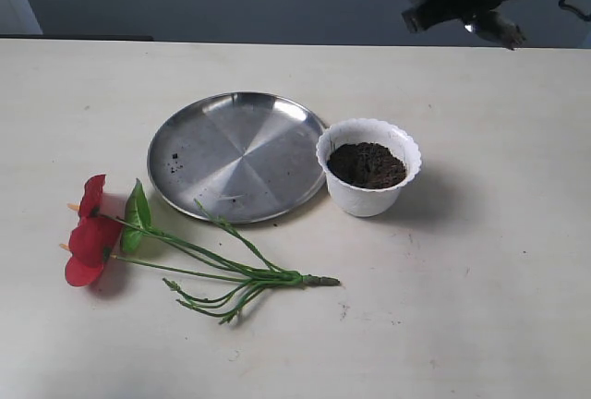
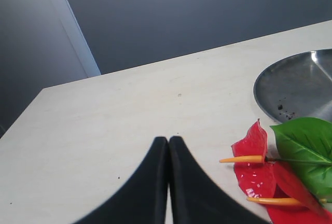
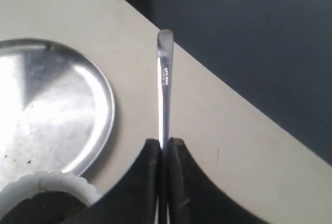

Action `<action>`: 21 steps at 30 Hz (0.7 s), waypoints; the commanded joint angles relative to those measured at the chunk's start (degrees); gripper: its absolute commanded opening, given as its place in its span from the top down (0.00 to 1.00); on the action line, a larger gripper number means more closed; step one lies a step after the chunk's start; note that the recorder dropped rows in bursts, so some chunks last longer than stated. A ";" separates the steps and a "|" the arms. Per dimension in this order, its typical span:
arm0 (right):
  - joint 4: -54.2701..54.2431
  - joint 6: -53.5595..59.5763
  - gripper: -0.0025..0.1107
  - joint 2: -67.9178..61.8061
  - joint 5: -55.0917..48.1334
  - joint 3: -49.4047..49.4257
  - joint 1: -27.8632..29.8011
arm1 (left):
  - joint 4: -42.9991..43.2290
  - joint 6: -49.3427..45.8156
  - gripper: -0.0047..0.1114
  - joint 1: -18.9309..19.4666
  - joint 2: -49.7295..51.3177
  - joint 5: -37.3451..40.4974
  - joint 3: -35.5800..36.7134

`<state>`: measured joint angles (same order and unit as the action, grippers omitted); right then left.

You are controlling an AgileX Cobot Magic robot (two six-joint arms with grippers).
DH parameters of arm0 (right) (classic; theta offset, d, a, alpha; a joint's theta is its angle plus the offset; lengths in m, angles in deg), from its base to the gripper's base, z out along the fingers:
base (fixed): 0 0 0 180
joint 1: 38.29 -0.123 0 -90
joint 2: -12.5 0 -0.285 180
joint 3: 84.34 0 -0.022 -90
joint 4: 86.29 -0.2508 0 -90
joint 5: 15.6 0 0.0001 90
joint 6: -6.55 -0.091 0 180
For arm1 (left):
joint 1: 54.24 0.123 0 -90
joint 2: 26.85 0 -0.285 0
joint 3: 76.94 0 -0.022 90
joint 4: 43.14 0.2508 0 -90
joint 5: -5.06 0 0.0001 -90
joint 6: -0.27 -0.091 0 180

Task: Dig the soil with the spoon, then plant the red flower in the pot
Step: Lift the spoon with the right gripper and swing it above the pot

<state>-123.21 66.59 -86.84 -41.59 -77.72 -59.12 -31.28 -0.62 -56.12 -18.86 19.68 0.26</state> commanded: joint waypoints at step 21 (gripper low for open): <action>103.55 -121.63 0.98 -1.87 12.42 4.42 0.19 | -0.19 0.27 0.96 0.03 -0.20 -0.66 0.02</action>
<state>-28.19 -42.00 -91.17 -39.52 -75.86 -59.12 -31.28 -0.62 -56.12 -18.86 19.68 0.26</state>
